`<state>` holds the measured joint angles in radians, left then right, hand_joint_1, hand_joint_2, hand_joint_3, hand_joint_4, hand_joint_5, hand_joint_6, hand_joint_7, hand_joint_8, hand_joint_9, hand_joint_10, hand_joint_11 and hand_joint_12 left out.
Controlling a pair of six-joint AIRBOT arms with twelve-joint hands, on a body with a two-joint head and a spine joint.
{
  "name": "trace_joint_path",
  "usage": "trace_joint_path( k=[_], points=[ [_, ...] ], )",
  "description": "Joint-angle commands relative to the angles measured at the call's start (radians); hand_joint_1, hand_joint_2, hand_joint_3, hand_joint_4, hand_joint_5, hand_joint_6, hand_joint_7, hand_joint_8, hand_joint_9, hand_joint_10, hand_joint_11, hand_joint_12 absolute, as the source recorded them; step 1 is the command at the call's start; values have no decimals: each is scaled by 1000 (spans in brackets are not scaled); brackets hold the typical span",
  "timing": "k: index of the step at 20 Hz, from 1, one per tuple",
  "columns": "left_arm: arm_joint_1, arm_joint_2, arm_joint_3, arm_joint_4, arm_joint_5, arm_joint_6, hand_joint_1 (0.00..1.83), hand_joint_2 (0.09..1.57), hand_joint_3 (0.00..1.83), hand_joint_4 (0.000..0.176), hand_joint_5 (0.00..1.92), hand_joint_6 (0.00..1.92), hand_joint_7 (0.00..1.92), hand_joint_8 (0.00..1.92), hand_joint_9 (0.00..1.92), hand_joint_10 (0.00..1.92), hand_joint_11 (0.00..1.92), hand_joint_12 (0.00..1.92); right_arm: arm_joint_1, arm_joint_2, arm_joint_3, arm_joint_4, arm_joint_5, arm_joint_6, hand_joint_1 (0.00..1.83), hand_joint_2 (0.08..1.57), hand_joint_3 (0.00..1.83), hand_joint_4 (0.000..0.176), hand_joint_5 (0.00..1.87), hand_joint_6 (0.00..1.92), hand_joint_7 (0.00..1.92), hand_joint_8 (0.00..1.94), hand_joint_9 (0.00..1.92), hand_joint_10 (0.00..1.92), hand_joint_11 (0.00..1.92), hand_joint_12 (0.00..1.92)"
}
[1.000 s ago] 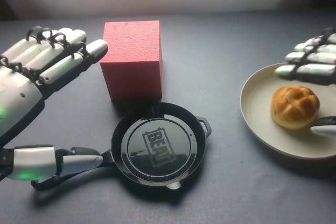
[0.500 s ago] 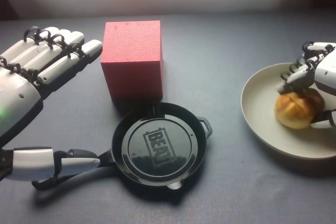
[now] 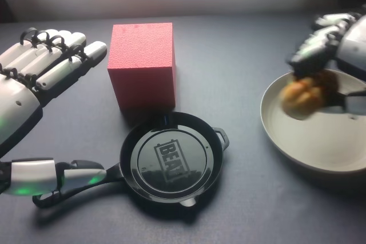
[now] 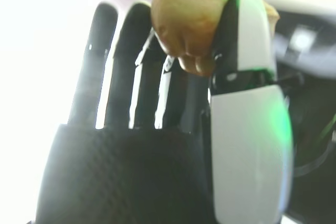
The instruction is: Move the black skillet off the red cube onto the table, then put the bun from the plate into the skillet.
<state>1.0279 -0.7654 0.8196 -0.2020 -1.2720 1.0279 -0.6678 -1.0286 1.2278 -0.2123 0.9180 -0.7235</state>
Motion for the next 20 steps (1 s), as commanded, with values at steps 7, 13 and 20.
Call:
trace_joint_path(
  k=[7,13,20],
  points=[
    [10,32,-3,-12,-150,6,364,1002,12,147,0,0,0,0,0,0,0,374,128,-155,31,-141,77,65,1239,1113,0,0,1002,1104,994,808,926,97,266,1124],
    [24,50,-11,-34,-185,24,283,1050,6,144,0,0,0,0,0,0,0,267,164,-288,82,-183,-45,72,1210,1146,1,0,950,921,897,1314,571,1486,272,1856],
    [23,50,-11,-34,-184,24,303,1068,6,100,0,0,3,0,12,3,0,432,166,-333,103,-201,-119,72,989,1015,0,72,463,77,288,493,150,761,18,1326]
  ],
)
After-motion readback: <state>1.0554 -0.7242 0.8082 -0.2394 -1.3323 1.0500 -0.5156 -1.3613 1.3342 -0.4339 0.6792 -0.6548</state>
